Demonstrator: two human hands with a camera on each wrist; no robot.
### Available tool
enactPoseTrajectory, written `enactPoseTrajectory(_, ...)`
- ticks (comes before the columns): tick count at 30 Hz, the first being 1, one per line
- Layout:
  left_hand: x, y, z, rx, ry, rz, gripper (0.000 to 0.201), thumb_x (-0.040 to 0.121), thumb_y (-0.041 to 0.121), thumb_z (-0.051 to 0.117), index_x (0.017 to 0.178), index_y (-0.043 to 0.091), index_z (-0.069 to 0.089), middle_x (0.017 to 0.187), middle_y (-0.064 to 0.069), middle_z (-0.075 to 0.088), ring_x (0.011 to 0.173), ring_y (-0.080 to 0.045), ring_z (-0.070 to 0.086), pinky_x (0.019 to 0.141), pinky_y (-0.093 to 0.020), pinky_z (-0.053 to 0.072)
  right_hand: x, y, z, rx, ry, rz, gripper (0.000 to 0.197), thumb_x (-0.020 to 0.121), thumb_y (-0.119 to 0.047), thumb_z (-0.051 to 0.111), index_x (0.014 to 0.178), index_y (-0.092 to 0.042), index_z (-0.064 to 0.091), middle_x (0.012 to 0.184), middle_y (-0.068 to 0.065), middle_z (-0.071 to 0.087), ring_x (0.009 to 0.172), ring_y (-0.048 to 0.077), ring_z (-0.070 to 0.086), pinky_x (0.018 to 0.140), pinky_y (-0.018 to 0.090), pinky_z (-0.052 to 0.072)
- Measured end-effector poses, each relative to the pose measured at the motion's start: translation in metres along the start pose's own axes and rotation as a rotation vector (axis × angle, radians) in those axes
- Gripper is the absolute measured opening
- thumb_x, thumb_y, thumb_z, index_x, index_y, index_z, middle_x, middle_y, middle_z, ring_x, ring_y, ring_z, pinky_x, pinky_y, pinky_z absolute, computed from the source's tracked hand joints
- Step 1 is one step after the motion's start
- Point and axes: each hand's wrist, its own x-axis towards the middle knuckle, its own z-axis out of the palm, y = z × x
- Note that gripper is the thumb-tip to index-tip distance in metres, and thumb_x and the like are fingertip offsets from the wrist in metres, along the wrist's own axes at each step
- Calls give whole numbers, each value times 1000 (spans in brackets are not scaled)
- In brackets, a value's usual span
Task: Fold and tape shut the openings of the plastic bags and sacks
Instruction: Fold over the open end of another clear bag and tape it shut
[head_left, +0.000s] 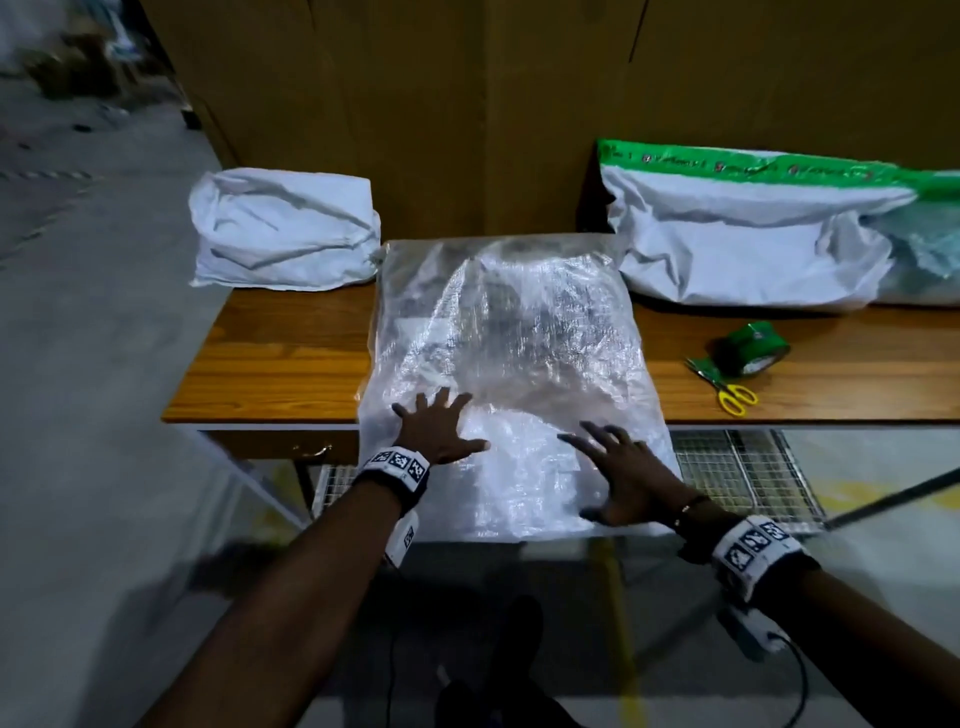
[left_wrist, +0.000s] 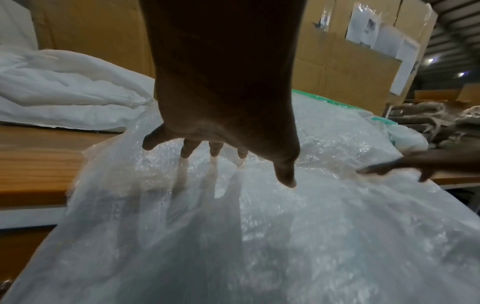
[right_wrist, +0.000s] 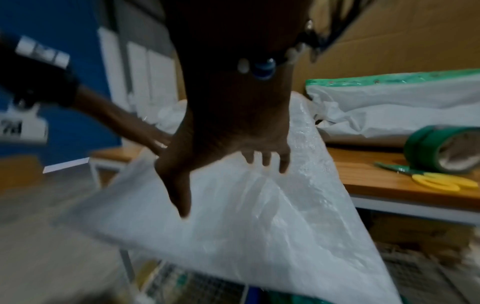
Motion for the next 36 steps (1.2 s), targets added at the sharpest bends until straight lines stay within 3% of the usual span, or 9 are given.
enactPoseTrajectory(3,4,0,-3,22,130,-6,94,88,82,51,162,33,24,169,-7,27,152,-36,28,117,-73,17,25,4,-22,120,360,-19,80,88,-76,49,157,-34,42,150,6,55,137,36,49,97,51,50)
enactPoseTrajectory(7,18,-12,-1,5,34,-45,94,88,83,51,163,33,23,170,-2,27,153,-36,29,118,-76,8,62,22,-32,50,166,160,88,88,-86,24,159,-37,40,161,-2,46,143,35,40,105,51,39)
enactPoseTrajectory(14,54,-14,-6,-50,-50,-115,93,91,84,44,162,27,29,170,-1,29,155,-35,27,118,-78,0,126,39,-13,143,-54,251,71,105,-67,32,166,-33,20,168,-3,36,149,34,31,113,54,31)
enactPoseTrajectory(20,82,-6,-9,-48,-66,-141,89,96,79,36,166,25,22,173,-4,21,159,-36,13,119,-74,-1,163,39,-3,146,-21,344,71,104,-59,40,166,-31,19,167,1,38,150,38,29,114,50,29)
enactPoseTrajectory(24,84,-6,-20,-115,19,-78,64,100,61,52,153,26,46,156,-7,51,146,-32,43,122,-63,18,172,51,-11,179,-22,308,68,105,-51,47,165,-30,22,162,2,45,146,38,34,111,51,33)
enactPoseTrajectory(27,64,-21,-15,-278,394,-31,35,93,33,72,122,14,65,129,-15,60,122,-40,58,100,-52,48,162,61,-11,201,68,243,61,104,-44,54,159,-26,35,141,9,64,135,38,48,100,48,41)
enactPoseTrajectory(29,48,-33,-5,-302,567,-104,33,85,25,79,112,15,63,130,-18,49,121,-42,51,91,-52,51,150,63,-8,247,183,183,54,100,-34,61,150,-22,47,122,14,70,122,40,58,89,47,49)
enactPoseTrajectory(32,31,-45,9,-362,593,-281,53,75,31,87,121,25,61,150,-20,30,137,-43,31,98,-58,45,131,66,-9,287,487,173,40,90,-21,73,128,-13,63,117,16,63,113,39,56,80,49,54)
enactPoseTrajectory(36,22,-60,20,-465,475,-344,83,63,38,97,137,33,59,166,-26,9,149,-51,17,112,-62,34,104,74,-24,228,745,393,55,75,-39,84,124,-22,65,127,20,46,120,41,46,84,47,40)
